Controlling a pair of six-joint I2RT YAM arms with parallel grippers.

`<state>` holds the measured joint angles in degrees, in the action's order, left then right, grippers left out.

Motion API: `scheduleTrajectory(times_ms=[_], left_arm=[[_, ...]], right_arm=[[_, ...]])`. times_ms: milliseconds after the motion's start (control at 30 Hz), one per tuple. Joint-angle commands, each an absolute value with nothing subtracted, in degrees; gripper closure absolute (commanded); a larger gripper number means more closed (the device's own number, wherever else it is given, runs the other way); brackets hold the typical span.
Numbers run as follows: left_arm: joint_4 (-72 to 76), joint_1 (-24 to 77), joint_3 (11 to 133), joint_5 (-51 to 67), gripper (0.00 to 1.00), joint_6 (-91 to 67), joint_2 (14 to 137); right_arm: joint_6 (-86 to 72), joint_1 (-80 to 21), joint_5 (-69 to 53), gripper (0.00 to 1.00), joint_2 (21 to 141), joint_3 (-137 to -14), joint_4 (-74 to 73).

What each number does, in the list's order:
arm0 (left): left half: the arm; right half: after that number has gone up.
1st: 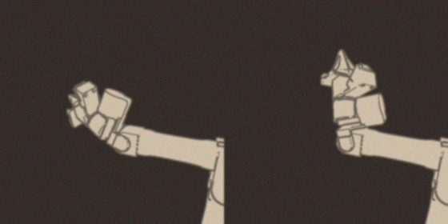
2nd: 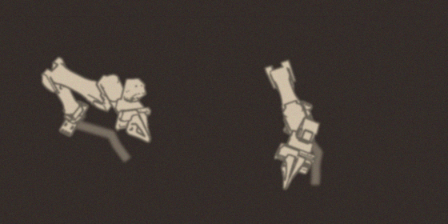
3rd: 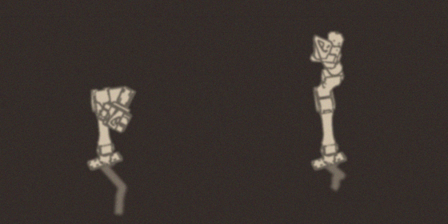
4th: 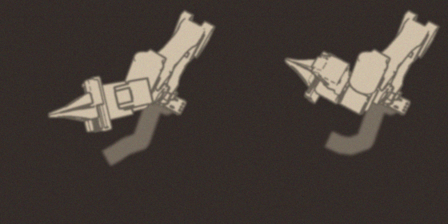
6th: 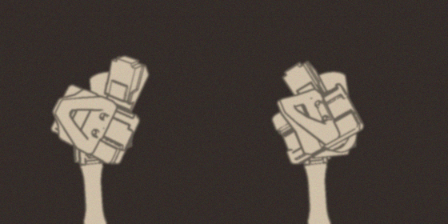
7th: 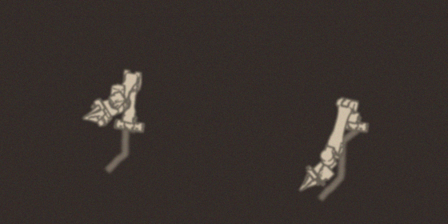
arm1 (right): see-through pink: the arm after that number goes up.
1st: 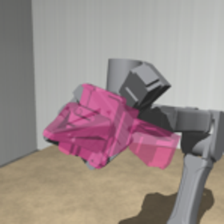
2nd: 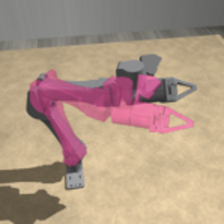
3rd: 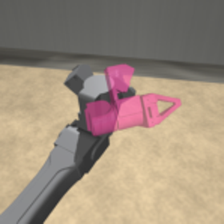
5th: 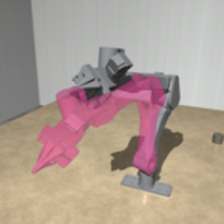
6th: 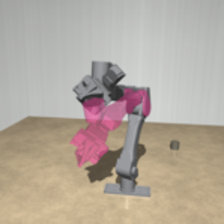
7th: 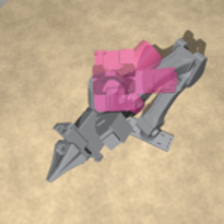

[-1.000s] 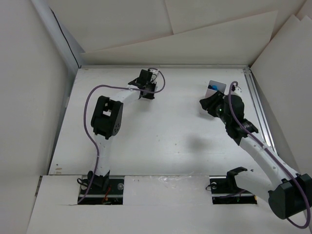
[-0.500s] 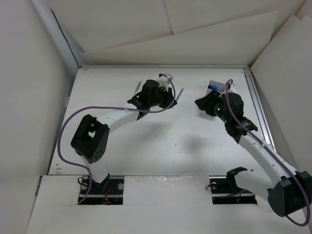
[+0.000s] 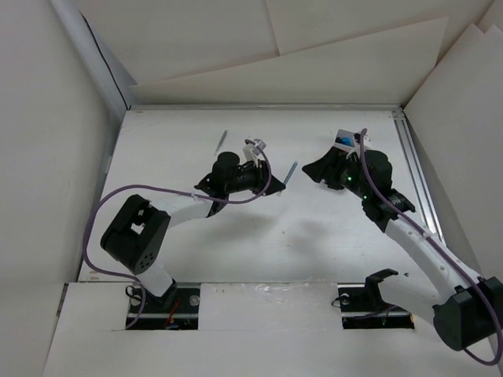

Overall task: Sort the stationery into containers
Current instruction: Pick up the pen from the center of the board, then place the pen in the storage box.

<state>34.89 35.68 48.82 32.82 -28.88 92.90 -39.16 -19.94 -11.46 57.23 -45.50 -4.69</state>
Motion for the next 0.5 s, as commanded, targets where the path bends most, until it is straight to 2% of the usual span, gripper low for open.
scheduleTrajectory(times_ms=[0,267,467], left_arm=[[46.66,36.04,47.21,39.01,0.9,-33.13,89.74],[52.73,37.27,44.74,42.98,0.89,-36.04,90.26],[56.95,37.27,44.21,45.87,0.89,-38.23,92.81]], right_arm=[[-36.83,-21.44,-16.08,0.26,60.55,-47.27,-2.64],[-34.63,-22.5,-20.56,0.4,68.9,-51.24,-0.62],[-34.63,-23.03,-19.17,0.45,70.66,-51.24,2.19]])
